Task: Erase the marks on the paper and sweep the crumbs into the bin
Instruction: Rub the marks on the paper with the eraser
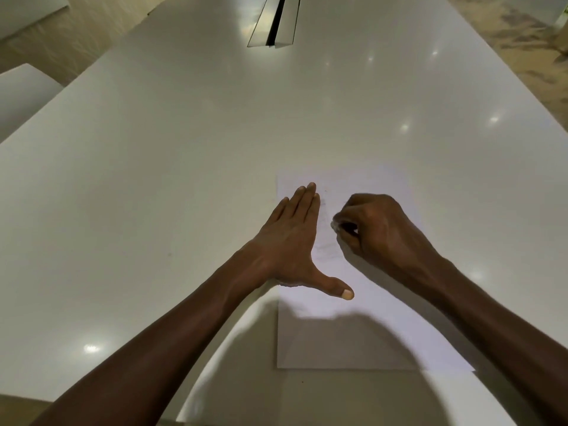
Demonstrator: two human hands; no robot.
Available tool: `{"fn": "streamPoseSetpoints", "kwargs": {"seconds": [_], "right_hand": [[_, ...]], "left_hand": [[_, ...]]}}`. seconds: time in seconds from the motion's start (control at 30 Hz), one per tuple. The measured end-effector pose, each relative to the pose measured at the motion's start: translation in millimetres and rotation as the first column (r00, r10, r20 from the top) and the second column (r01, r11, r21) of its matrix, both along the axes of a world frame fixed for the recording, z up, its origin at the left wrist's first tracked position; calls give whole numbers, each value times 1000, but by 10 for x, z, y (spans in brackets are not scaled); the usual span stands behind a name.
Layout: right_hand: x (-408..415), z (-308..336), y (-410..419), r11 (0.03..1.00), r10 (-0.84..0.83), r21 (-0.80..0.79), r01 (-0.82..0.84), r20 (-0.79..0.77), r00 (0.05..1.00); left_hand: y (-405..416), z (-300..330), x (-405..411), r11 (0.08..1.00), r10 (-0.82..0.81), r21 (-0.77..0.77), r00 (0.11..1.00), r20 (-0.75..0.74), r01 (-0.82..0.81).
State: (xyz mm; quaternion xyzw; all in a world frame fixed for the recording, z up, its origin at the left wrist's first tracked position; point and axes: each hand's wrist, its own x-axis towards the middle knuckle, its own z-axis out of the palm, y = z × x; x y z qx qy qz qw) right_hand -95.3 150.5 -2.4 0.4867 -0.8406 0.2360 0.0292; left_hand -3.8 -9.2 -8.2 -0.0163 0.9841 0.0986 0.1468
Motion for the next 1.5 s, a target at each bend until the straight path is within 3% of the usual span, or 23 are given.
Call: {"fn": "streamPoseSetpoints", "kwargs": {"seconds": [0.2,0.47,0.67,0.8,0.93,1.0,1.1,1.27,1.37,1.5], "right_hand": [[-118,-27,-26,1000,-26,-17,25,-51,998],[73,143,234,980,24,200,-5,-94,995],[217,210,326,977,25,214,-10,-66,998],[215,325,402,977,19,212,-25,31,999],[124,371,450,987,-150,103,119,379,913],[113,364,482,977,-203,37,211,475,856],[107,373,490,963,-226,-2,268,532,816],[41,397,477,958,-231,-31,286,509,829],[29,407,456,959,-217,-49,281,512,831],[-8,392,420,955,-204,-82,285,517,831]], "left_hand": [[-3,22,15,1000,2,-2,1000,3,-2],[3,10,5,1000,7,-15,1000,11,-7],[11,15,12,1000,12,-11,1000,2,-12],[31,37,-1,1000,10,-18,1000,-8,-10],[20,19,7,1000,16,-14,1000,-2,-16],[12,18,13,1000,21,-4,1000,-6,-21],[11,15,22,999,24,27,1000,-14,-24],[-10,-8,13,993,52,104,998,-44,-47],[-24,35,1,973,98,221,984,-150,-63],[-24,87,-58,965,102,262,884,-457,25]]}}
